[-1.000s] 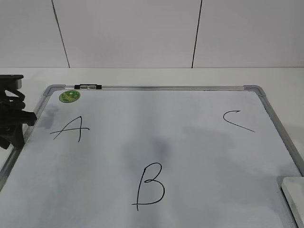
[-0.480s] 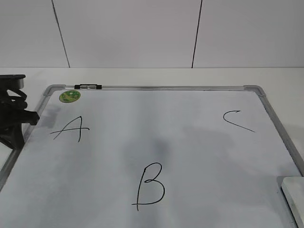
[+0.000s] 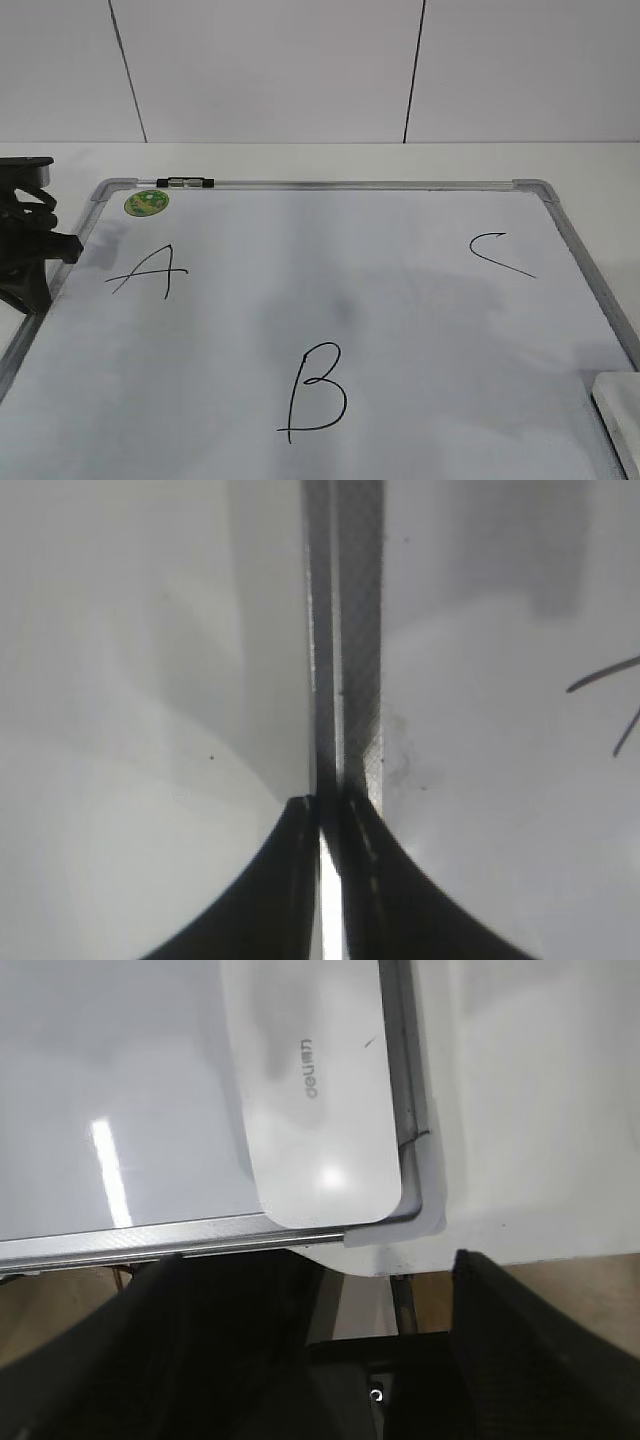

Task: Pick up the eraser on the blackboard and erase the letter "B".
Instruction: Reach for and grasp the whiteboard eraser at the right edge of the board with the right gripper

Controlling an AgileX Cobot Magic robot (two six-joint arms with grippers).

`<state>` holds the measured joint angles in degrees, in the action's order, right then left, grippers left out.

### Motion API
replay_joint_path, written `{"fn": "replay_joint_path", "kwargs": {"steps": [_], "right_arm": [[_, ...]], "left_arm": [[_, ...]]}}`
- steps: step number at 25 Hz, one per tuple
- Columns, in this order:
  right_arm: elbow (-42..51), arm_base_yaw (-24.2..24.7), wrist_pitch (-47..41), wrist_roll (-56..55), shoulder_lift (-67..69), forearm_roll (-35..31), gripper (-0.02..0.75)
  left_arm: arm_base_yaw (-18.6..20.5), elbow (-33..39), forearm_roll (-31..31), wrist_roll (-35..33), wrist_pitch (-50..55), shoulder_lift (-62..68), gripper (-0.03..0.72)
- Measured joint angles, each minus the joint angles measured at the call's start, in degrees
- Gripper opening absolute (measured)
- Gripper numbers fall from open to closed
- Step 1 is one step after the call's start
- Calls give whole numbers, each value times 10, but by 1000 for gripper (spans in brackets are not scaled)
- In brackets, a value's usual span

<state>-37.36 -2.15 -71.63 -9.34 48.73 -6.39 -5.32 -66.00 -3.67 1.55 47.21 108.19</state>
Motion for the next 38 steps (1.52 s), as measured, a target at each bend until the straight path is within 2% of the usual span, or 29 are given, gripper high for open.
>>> {"fn": "replay_joint_path", "kwargs": {"steps": [17,27,38], "right_arm": [[-38,0,73,15,197,-5,629],[-40,-21,126,17,286,12,629],[-40,-21,154,18,336,14,630]], "left_arm": [[0,0,0,0,0,0,46],[0,0,0,0,0,0,46],[0,0,0,0,0,0,46]]}}
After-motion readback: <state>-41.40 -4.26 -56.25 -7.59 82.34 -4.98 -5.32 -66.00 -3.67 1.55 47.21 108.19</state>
